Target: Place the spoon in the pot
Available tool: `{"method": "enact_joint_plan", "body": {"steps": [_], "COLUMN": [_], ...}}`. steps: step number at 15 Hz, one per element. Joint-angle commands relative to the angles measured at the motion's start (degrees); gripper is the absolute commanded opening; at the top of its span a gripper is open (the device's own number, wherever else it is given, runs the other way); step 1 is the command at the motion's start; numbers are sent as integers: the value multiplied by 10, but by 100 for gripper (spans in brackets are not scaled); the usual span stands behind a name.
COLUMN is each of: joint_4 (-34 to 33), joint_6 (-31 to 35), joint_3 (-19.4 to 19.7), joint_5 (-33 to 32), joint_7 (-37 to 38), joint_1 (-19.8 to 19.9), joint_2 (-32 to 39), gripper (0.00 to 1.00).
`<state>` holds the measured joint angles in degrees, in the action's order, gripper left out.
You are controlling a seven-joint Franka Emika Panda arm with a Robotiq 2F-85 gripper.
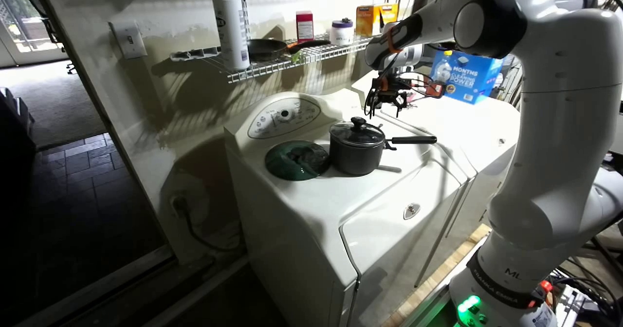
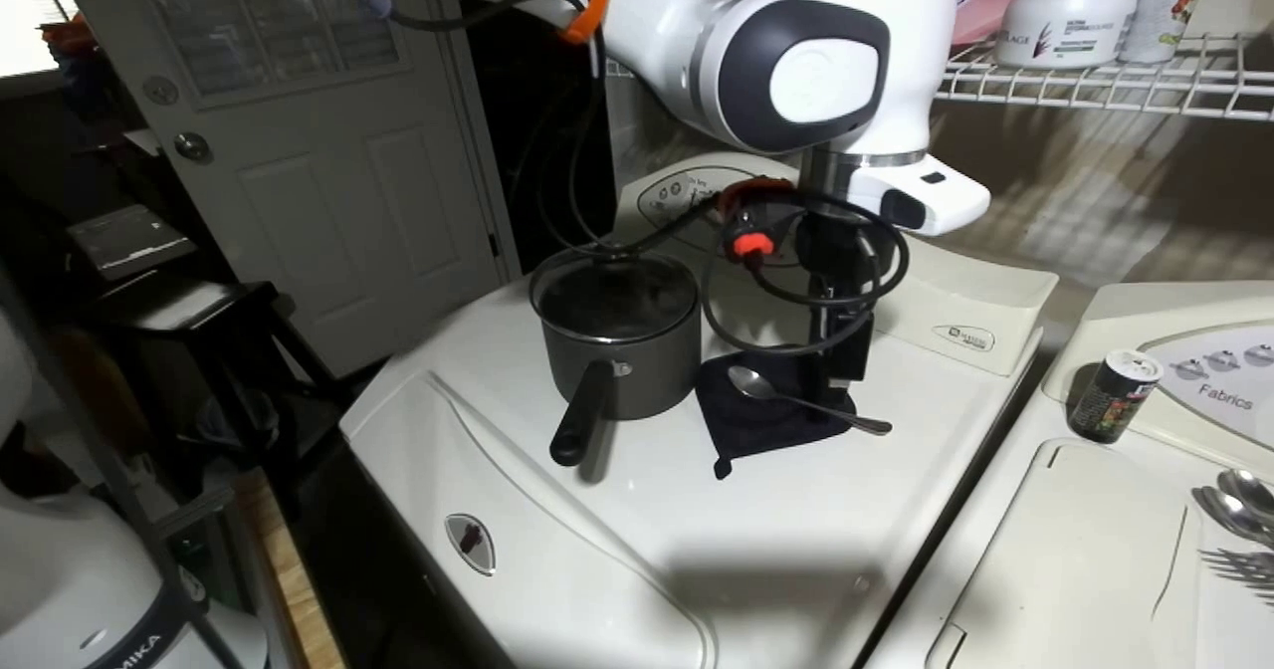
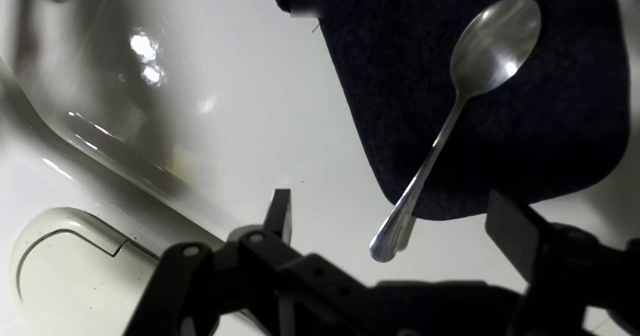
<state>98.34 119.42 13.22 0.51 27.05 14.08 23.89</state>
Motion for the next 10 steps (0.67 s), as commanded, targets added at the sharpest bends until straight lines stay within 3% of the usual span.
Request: {"method": "enact_joint_plan", "body": {"steps": [1, 10], "joint_4": [-93, -171], "joint_6": [-47, -51], "joint_3": [9, 9], "joint_5": [44, 122], "joint_7": [8, 51], "joint_1": [15, 42], "joint_2": [73, 152], "gripper": [100, 100]}}
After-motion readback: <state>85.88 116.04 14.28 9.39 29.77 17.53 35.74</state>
